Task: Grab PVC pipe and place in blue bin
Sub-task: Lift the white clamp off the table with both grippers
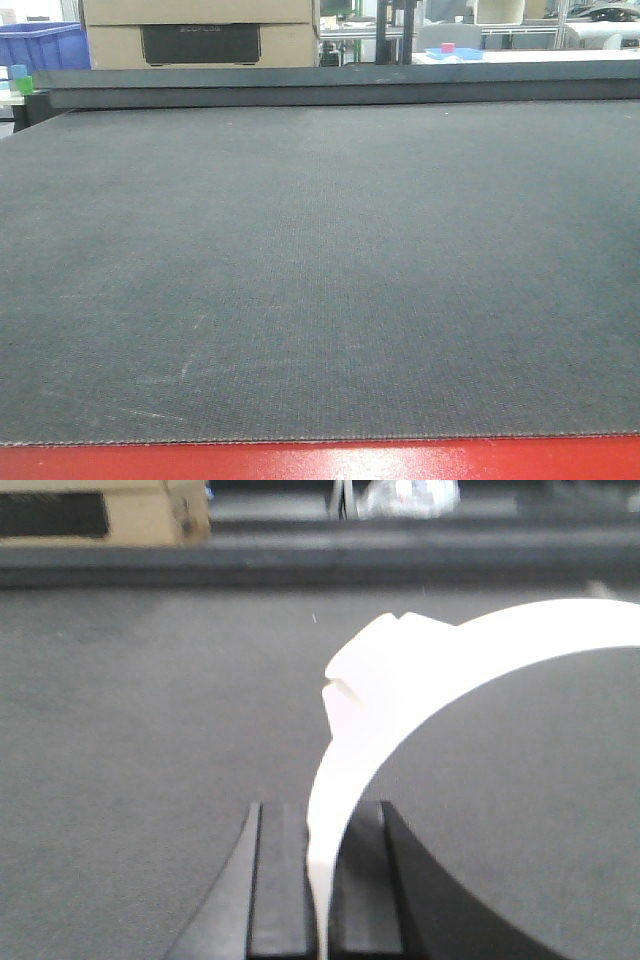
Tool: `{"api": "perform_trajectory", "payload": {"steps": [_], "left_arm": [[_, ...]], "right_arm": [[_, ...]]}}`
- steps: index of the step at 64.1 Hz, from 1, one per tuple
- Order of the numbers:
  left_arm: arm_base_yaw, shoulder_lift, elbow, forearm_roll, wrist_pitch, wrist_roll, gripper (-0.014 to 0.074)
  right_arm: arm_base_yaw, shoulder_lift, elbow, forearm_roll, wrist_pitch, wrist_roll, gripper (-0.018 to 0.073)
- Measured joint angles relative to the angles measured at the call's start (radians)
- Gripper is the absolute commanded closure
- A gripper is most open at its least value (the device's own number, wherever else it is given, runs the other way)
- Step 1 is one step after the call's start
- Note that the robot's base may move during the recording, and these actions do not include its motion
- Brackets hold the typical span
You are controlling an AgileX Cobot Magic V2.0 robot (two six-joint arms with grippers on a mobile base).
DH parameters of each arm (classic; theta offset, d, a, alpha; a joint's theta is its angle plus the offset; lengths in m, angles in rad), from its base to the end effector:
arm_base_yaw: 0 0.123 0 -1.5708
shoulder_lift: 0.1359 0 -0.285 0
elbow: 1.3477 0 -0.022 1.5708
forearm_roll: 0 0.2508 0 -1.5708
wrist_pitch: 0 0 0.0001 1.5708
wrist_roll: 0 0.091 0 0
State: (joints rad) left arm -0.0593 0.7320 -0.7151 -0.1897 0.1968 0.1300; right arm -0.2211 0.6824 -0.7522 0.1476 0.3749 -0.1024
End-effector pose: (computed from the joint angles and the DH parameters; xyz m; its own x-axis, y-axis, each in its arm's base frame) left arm 0.1542 -0.0125 0.3687 -0.1277 -0.0486 -0.9906 0.0887 0.9942 -0.0602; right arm 0.1360 -0.0255 0.3726 -0.2014 0.0812 -0.9761 0.1748 0.9835 0.0457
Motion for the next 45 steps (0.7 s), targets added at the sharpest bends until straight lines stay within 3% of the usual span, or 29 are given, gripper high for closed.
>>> {"api": "perform_trajectory", "payload": {"steps": [20, 45], "left_arm": [[0.04, -0.168, 0.004, 0.059, -0.008, 0.002, 0.0707], [0.042, -0.199, 0.004, 0.064, -0.008, 0.002, 0.0707]], "right_arm": [[0.023, -0.187, 0.009, 0.0, 0.0, -0.051, 0.0727], [0.023, -0.223, 0.009, -0.023, -0.011, -0.062, 0.0727]]}}
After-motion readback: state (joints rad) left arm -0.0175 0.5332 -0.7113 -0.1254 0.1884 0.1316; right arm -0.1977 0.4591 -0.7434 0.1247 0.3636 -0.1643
